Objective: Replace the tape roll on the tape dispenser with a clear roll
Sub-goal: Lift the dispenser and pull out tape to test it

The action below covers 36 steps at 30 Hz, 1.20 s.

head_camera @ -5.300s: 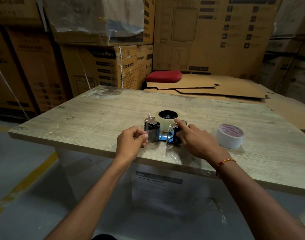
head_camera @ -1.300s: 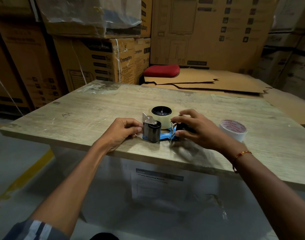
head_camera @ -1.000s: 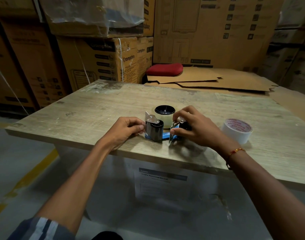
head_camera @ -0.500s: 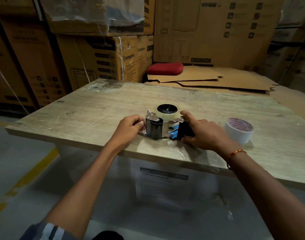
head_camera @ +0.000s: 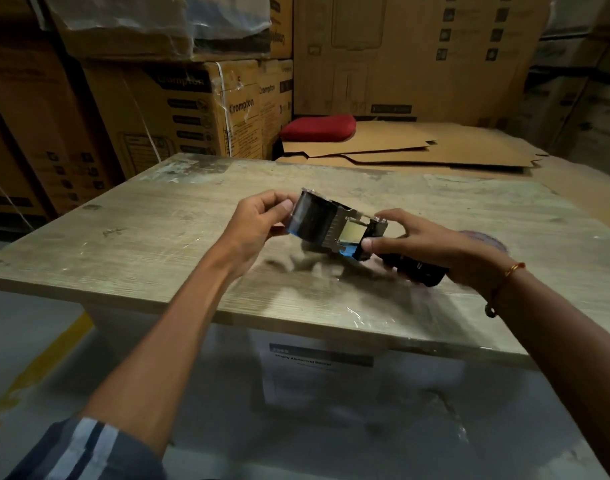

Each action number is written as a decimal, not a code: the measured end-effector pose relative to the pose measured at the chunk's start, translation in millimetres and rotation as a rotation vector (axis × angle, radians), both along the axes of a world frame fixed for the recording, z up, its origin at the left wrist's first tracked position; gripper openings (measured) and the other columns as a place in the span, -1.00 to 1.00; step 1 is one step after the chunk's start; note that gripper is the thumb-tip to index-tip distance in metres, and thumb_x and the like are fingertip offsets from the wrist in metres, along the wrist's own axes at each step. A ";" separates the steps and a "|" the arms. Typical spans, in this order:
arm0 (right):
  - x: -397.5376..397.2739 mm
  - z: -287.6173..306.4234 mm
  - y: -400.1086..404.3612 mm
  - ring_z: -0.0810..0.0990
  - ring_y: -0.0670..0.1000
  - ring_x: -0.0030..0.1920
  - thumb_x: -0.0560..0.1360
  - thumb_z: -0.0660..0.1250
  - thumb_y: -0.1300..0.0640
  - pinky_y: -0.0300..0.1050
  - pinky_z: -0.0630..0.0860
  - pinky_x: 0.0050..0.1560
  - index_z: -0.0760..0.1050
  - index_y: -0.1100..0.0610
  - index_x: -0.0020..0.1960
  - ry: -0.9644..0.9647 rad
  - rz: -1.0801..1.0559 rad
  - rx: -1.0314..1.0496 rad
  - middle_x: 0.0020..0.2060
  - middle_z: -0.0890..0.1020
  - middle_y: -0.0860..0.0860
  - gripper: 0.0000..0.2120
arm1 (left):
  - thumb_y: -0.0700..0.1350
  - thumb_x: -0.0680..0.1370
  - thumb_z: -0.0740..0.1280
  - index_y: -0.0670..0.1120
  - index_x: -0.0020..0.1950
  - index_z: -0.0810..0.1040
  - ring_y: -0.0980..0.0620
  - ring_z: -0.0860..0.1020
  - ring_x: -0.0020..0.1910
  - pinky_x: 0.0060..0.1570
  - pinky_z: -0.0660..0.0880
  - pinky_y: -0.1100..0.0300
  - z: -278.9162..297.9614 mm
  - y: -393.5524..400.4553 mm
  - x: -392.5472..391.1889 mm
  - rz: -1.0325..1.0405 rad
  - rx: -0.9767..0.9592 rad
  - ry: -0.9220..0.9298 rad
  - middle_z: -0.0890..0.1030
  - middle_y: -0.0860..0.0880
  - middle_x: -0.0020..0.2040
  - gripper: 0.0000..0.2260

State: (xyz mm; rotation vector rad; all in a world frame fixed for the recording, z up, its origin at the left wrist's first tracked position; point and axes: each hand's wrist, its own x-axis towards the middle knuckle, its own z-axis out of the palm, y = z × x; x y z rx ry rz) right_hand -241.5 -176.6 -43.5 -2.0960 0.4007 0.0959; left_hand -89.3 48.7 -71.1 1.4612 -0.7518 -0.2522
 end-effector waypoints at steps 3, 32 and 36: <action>6.2 -2.8 -13.7 0.60 -0.02 -0.37 0.45 0.40 -0.22 -0.15 0.55 -0.44 0.47 0.07 0.29 0.057 0.036 0.174 -0.20 0.64 0.09 -0.46 | -0.23 0.63 0.23 -0.09 0.04 0.62 0.04 0.53 -0.11 0.03 0.46 0.02 10.5 -15.6 9.6 -0.074 -0.035 0.042 0.61 -0.06 -0.10 -0.83; 15.5 123.5 -22.5 0.48 0.02 -0.47 0.57 0.37 0.12 -0.17 0.41 -0.53 0.54 0.28 0.19 0.238 -0.199 0.718 -0.37 0.52 0.08 -0.72 | 0.04 0.58 0.26 -0.07 0.28 0.56 0.11 0.54 0.18 0.17 0.45 0.18 153.7 -72.6 -22.5 0.369 0.418 -0.161 0.59 0.09 0.20 -0.67; -8.6 140.3 -27.6 0.50 0.04 -0.45 0.54 0.42 0.12 -0.14 0.44 -0.48 0.52 0.22 0.21 0.222 -0.215 0.771 -0.35 0.54 0.09 -0.70 | 0.04 0.60 0.29 0.02 0.15 0.58 0.10 0.54 0.14 0.10 0.45 0.17 168.5 -81.5 -34.5 0.372 0.456 -0.075 0.62 0.13 0.09 -0.82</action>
